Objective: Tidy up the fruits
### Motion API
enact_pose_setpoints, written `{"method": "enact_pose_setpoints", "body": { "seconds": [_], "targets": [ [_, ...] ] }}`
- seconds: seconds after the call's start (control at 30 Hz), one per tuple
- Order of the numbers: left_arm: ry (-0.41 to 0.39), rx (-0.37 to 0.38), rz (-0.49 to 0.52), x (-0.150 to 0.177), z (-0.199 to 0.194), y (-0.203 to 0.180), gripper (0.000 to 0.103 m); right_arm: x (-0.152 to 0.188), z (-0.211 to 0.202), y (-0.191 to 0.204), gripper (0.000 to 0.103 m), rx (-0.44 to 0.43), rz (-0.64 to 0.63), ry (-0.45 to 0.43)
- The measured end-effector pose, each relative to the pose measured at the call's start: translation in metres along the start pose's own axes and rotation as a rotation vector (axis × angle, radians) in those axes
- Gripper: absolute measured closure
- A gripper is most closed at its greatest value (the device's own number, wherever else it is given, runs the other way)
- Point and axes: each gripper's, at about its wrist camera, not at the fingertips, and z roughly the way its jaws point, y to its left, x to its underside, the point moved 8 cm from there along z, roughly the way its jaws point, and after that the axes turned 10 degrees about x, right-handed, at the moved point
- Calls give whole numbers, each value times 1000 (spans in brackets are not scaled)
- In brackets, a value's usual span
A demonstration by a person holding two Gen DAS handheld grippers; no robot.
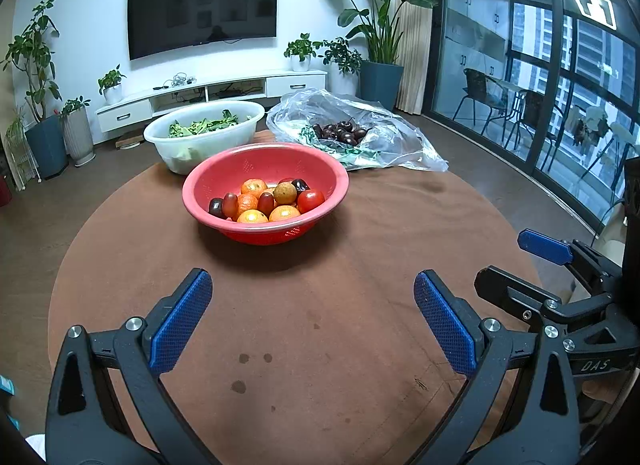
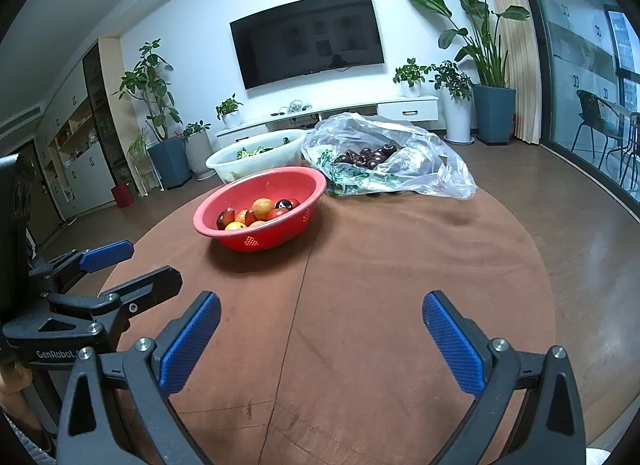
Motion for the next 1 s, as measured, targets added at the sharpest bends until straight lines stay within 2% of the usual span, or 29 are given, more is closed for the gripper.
{"method": "enact_pose_setpoints", "body": {
  "seconds": [0.37, 0.57, 1.0],
  "targets": [
    [1, 6, -5, 1, -2, 1, 1, 0, 0, -1, 0, -1, 1, 1],
    [4, -14, -16, -1, -3, 7, 1, 0, 0, -1, 0, -1, 1, 1],
    [-61, -23, 5, -6, -12, 4, 1, 1, -1, 1, 0, -5, -1, 1]
  ]
}}
